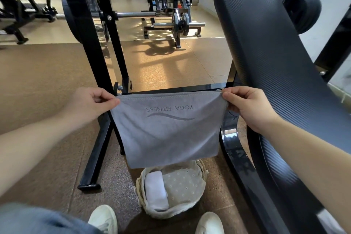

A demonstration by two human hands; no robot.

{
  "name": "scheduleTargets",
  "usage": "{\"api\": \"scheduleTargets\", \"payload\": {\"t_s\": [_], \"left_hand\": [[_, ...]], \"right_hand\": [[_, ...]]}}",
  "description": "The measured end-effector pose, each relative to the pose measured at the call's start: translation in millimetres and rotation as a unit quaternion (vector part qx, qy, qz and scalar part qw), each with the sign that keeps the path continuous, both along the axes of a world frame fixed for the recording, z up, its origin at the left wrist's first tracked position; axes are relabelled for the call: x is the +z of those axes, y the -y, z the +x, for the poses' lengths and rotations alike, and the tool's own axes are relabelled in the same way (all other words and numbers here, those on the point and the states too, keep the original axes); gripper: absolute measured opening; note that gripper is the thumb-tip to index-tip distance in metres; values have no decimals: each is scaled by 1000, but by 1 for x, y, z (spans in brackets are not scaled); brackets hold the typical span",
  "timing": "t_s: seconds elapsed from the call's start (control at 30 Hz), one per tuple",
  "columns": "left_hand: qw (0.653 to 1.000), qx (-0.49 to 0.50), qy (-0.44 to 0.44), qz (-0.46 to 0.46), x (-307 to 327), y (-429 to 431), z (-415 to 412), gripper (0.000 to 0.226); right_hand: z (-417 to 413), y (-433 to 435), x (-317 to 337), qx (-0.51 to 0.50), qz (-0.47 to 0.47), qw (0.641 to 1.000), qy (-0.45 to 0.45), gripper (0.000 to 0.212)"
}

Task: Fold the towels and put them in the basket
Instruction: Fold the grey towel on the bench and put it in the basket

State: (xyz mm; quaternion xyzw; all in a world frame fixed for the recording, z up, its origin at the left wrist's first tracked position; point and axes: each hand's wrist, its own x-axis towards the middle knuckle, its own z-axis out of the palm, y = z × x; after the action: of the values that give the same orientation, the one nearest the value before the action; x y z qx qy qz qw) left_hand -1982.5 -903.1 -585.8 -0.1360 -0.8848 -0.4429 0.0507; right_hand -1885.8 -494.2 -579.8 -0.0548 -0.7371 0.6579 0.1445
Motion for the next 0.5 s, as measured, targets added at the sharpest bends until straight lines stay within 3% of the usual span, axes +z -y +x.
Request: {"api": "scheduleTargets", "payload": {"t_s": [0.17,0.37,0.5], "left_hand": [[999,-3,-31,8,2,0,2,4],[996,-25,-35,-74,1,4,2,10],[998,-25,-30,-56,1,4,1,9]], "right_hand": [[-1,-1,-1,-24,8,1000,-8,16],[-2,-4,-5,-27,65,998,1,13],[-3,-6,-7,-41,104,994,1,14]]}}
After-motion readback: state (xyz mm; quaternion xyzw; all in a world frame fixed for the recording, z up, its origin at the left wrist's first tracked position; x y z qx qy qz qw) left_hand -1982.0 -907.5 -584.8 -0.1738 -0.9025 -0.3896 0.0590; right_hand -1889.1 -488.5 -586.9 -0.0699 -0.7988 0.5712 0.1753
